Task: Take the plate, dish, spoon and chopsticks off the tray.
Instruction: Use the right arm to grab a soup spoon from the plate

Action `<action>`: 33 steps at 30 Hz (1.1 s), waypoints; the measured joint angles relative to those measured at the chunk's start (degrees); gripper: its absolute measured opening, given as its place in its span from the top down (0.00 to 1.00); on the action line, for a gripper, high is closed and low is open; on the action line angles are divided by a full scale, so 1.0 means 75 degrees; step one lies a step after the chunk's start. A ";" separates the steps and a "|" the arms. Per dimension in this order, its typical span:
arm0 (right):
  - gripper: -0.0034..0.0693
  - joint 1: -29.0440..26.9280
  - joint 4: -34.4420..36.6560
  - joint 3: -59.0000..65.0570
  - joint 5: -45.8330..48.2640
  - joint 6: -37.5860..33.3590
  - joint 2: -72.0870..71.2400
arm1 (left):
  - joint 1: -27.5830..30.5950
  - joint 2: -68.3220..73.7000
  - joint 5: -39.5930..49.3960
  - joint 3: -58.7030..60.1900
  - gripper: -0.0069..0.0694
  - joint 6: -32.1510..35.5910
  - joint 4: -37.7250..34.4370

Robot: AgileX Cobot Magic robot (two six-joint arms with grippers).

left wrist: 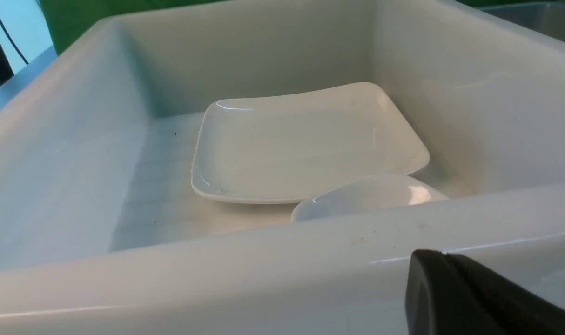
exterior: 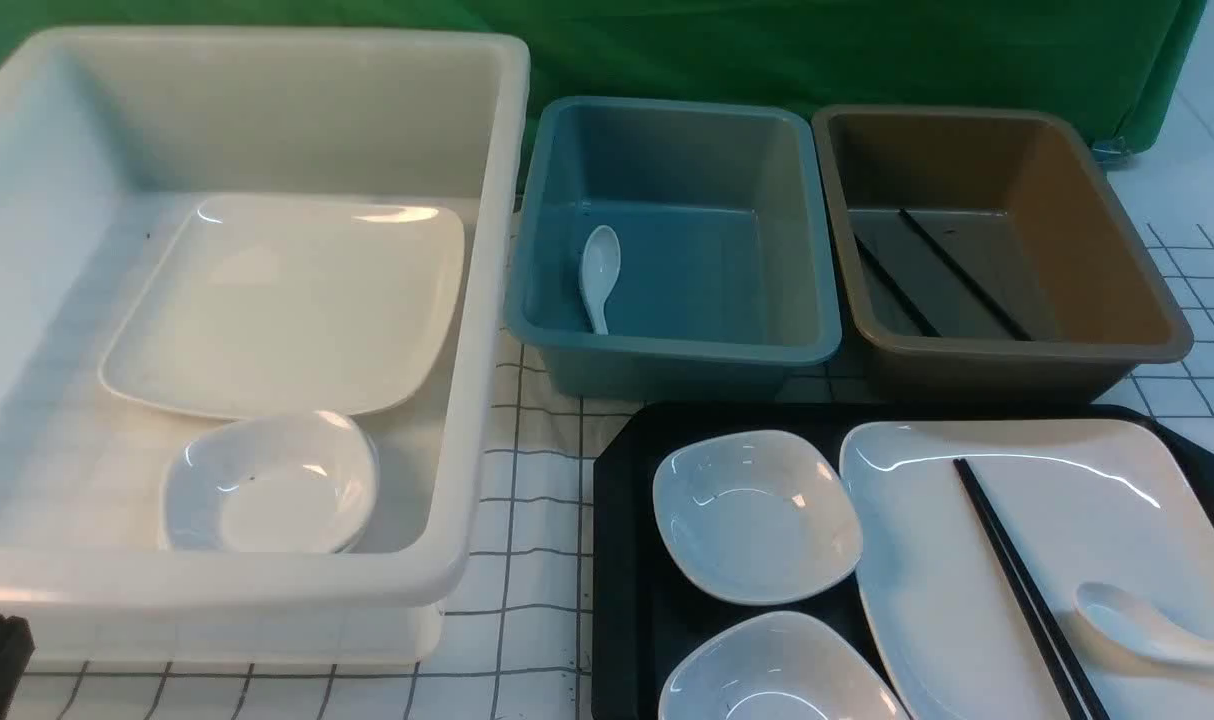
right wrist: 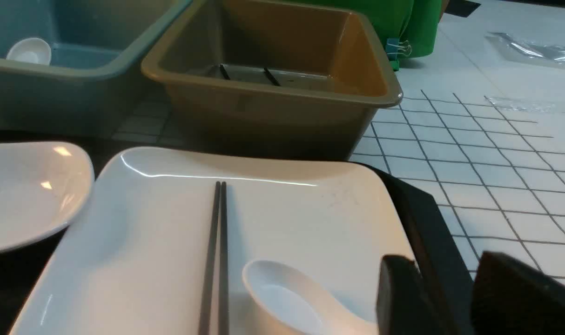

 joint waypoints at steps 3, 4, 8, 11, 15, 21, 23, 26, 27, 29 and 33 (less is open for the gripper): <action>0.62 0.0000 0.0000 0.0000 0.0000 0.0000 0.0000 | 0.0000 0.0000 0.0000 0.0000 0.90 0.0000 0.0000; 0.62 0.0000 0.0000 0.0000 0.0000 0.0000 0.0000 | 0.0000 0.0000 0.0000 0.0000 0.90 0.0000 0.0000; 0.62 0.0000 0.0000 0.0000 0.0000 0.0000 0.0000 | 0.0000 0.0000 0.0000 0.0000 0.90 -0.0008 0.0000; 0.62 0.0000 0.0000 0.0000 0.0000 0.0000 0.0000 | 0.0000 0.0000 0.0000 0.0000 0.90 -0.0008 0.0000; 0.62 0.0000 0.0000 0.0000 0.0000 0.0000 0.0000 | 0.0000 0.0000 0.0000 0.0000 0.90 -0.0001 0.0000; 0.62 0.0000 0.0000 0.0000 0.0000 0.0000 0.0000 | 0.0000 0.0000 -0.0120 0.0000 0.90 -0.0001 0.0412; 0.62 0.0000 0.0000 0.0000 0.0000 0.0000 0.0000 | 0.0000 0.0000 -0.0471 0.0000 0.90 -0.0016 0.0490; 0.62 0.0000 0.0000 0.0000 0.0000 0.0000 0.0000 | 0.0000 0.0000 -0.1050 0.0000 0.90 -0.0186 0.0002; 0.62 0.0000 0.0000 0.0000 0.0000 0.0000 0.0000 | 0.0000 0.0000 -0.1306 0.0000 0.90 -0.0279 -0.0266; 0.62 0.0000 0.0000 0.0000 0.0000 0.0000 0.0000 | 0.0000 0.0000 -0.2127 0.0000 0.90 -0.0705 -0.1178; 0.62 0.0000 0.0050 0.0000 -0.0079 0.0042 0.0000 | 0.0000 0.0000 -0.3069 0.0000 0.90 -0.1716 -0.2113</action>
